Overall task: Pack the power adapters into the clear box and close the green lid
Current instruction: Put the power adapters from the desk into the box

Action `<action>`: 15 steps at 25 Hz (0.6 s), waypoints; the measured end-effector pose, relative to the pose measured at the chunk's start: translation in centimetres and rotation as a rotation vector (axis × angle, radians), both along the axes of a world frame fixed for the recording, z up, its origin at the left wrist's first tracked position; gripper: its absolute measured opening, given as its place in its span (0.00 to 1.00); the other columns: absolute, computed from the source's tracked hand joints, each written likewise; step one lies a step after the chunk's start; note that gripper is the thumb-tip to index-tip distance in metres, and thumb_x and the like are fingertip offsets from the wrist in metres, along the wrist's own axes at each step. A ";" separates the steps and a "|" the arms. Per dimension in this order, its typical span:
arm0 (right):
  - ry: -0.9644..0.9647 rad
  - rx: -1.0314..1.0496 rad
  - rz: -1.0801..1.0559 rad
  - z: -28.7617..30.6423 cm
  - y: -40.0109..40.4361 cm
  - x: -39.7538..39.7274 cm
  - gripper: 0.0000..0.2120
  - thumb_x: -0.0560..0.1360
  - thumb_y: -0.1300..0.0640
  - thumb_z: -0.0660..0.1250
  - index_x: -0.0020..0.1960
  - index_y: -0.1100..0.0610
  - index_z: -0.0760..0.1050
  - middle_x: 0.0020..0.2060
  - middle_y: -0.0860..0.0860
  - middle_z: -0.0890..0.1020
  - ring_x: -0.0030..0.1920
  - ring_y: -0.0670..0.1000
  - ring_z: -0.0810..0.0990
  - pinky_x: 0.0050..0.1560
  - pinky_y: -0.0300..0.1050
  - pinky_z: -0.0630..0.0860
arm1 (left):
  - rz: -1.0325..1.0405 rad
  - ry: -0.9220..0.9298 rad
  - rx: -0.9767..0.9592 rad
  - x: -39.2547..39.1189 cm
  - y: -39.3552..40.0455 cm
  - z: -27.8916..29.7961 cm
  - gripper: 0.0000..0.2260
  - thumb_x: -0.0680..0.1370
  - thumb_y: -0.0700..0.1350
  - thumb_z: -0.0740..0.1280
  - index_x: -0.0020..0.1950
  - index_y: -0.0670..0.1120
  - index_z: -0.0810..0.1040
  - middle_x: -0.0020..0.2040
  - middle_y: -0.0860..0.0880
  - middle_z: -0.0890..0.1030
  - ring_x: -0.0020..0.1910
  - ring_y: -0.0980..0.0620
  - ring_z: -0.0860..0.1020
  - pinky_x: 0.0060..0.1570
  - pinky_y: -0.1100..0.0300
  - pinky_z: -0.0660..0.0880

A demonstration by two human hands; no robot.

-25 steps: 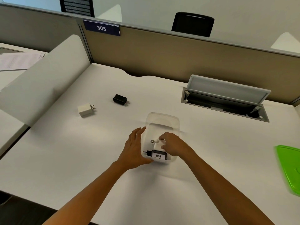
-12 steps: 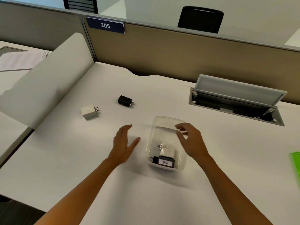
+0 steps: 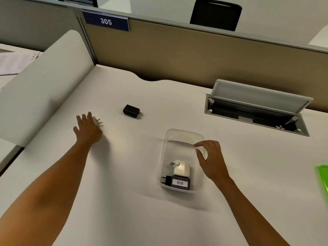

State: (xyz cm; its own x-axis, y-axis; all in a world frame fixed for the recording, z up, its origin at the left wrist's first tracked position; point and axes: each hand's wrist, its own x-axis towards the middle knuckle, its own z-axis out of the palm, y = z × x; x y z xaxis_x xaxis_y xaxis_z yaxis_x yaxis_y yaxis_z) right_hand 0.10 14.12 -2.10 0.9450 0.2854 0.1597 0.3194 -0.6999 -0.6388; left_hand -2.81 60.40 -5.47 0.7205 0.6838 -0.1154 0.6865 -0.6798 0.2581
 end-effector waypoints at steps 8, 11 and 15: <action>-0.083 0.040 -0.023 -0.5 0.4 0.0 0.07 0.77 0.62 0.66 0.50 0.53 0.81 0.48 0.47 0.82 0.56 0.46 0.72 0.60 0.22 0.60 | -0.051 -0.073 0.049 -2.9 -5.4 -0.5 0.26 0.78 0.55 0.65 0.67 0.38 0.68 0.59 0.34 0.76 0.60 0.34 0.72 0.59 0.40 0.67; -0.079 0.045 -0.021 -0.7 0.2 0.0 0.07 0.77 0.62 0.66 0.50 0.53 0.81 0.48 0.47 0.82 0.56 0.45 0.72 0.60 0.22 0.60 | -0.036 -0.159 -0.017 -4.2 -8.3 -0.2 0.24 0.78 0.55 0.58 0.66 0.40 0.70 0.58 0.37 0.78 0.60 0.35 0.73 0.58 0.41 0.67; -0.062 0.058 -0.014 -0.7 -0.5 -0.4 0.07 0.77 0.62 0.66 0.51 0.52 0.80 0.48 0.45 0.81 0.55 0.43 0.72 0.58 0.21 0.61 | -0.329 -0.158 -0.064 -4.7 -8.0 0.5 0.38 0.69 0.33 0.63 0.79 0.47 0.59 0.74 0.42 0.65 0.72 0.37 0.63 0.61 0.40 0.67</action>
State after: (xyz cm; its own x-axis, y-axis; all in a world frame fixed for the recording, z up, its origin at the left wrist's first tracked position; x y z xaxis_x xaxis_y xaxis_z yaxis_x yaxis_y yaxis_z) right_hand -0.32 13.64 -2.85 0.9366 0.2605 0.2342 0.3499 -0.6668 -0.6580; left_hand -7.55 52.40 -4.93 0.9129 0.4078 -0.0199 0.3823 -0.8366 0.3925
